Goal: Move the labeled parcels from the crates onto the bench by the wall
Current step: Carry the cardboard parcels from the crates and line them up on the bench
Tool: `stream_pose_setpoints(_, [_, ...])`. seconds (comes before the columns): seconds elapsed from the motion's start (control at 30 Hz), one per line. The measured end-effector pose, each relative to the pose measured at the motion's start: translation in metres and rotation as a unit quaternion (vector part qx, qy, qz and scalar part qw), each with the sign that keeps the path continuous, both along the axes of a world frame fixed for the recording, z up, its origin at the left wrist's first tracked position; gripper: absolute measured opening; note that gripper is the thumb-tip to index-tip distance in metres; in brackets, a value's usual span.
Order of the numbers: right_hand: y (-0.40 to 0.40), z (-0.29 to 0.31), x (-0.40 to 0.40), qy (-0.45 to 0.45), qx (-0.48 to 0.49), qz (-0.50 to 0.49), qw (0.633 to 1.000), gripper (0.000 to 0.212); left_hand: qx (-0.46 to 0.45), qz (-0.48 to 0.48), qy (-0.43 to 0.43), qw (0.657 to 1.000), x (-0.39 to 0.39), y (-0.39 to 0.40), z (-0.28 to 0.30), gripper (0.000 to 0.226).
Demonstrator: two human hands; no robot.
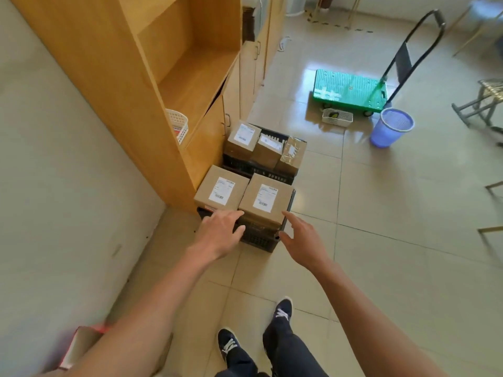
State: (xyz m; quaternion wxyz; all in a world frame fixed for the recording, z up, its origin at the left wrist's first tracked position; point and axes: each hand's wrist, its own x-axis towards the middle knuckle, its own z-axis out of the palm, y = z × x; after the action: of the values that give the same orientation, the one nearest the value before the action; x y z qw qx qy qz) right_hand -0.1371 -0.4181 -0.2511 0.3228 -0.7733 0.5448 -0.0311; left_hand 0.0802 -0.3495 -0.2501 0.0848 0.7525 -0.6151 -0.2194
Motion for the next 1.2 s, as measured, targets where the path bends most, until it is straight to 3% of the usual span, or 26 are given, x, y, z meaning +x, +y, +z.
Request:
stream_pose_setpoints(0.33, [-0.153, -0.059, -0.027, -0.028, 0.061, -0.053, 0.996, 0.067, 0.045, 0.036, 0.026, 0.998, -0.013, -0.162, -0.028, 0.049])
stream_pose_setpoints(0.63, [-0.247, -0.138, -0.029, -0.002, 0.143, -0.037, 0.989, 0.07, 0.114, 0.048, 0.031, 0.992, -0.009, -0.26, -0.097, 0.05])
stream_pose_setpoints(0.8, [-0.265, -0.2, -0.023, 0.006, 0.175, -0.055, 0.983, 0.068, 0.153, 0.07, 0.059, 0.984, 0.005, -0.285, -0.171, 0.053])
stream_pose_setpoints(0.97, [-0.271, -0.303, -0.01, 0.043, 0.228, -0.049, 0.972, 0.075, 0.206, 0.046, 0.06, 0.976, 0.022, -0.3, -0.277, 0.06])
stream_pose_setpoints(1.2, [-0.291, -0.428, 0.013, 0.032, 0.218, -0.16, 0.962, 0.09, 0.24, 0.133, 0.123, 0.954, 0.054, -0.322, -0.401, 0.07])
